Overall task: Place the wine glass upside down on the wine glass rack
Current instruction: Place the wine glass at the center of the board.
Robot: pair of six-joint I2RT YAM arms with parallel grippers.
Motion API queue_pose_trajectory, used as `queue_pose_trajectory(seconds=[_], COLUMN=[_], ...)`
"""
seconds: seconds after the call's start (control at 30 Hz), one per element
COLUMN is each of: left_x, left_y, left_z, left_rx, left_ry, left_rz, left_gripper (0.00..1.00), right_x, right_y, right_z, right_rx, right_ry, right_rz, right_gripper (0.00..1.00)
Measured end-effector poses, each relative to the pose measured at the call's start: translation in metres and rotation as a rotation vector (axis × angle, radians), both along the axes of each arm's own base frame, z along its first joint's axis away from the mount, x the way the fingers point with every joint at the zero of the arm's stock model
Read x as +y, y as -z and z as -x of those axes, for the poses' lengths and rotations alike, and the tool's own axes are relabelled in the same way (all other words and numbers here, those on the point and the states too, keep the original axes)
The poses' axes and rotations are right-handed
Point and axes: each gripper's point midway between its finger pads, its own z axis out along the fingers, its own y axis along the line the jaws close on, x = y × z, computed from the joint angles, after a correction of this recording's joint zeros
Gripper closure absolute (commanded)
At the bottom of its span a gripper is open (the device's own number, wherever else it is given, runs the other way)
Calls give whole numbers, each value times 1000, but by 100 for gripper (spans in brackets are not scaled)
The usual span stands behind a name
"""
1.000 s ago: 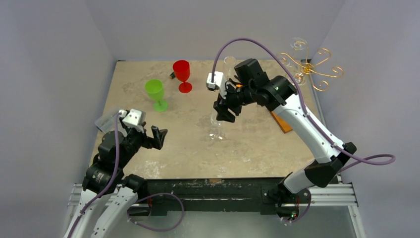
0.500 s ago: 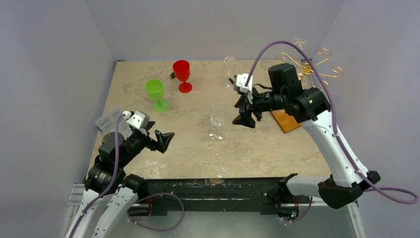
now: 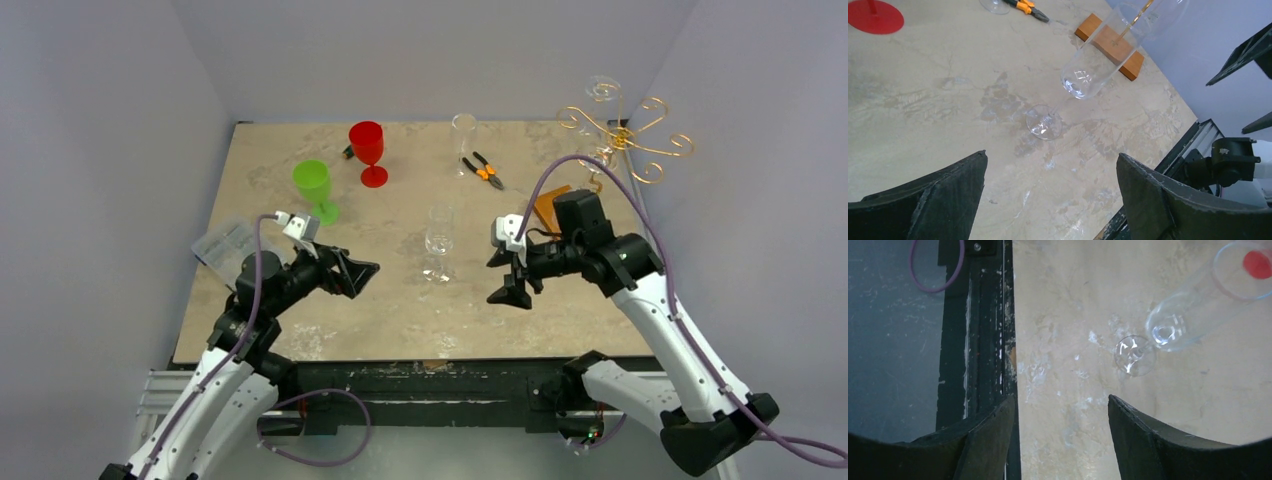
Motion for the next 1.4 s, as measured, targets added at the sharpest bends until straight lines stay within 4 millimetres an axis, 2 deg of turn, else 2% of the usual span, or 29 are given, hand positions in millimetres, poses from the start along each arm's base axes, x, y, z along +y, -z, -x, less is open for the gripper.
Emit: queue_pose_trajectory(seconds=[0.17,0.27,0.43,0.5,0.73,0.83,0.97,1.13,1.4], left_x=[-8,-10,-9,-7,-5,-6,-7,-8,-25], left_y=[22,28,31,18,-66,-87,-94,-101,-127], left_z=[-8,-13,-16,-18,-34,-42,-52,-55,-57], left_rx=[53,82,135,145,99,112,157,187,134], left_ry=[-5,-12,-39,-56,-100,-109,-121,-124,-95], left_rz=[51,62,56,50,50,28,-12,-50,-138], left_gripper=[4,4,4,4,5,6,6,6,6], right_x=[-4,-4,-2,-1,0,-1,-2,-3,-6], right_y=[52,74,84,84,87,87,85,86,92], right_z=[12,17,13,10,4,3,1,-1,-4], right_rx=[73,103,98,85,60,55,37,24,22], right_ry=[-41,-52,-55,-56,-43,-37,-32,-20,-3], right_rz=[30,34,30,23,27,31,29,40,61], right_gripper=[34,34,33,34,33,33,33,33,32])
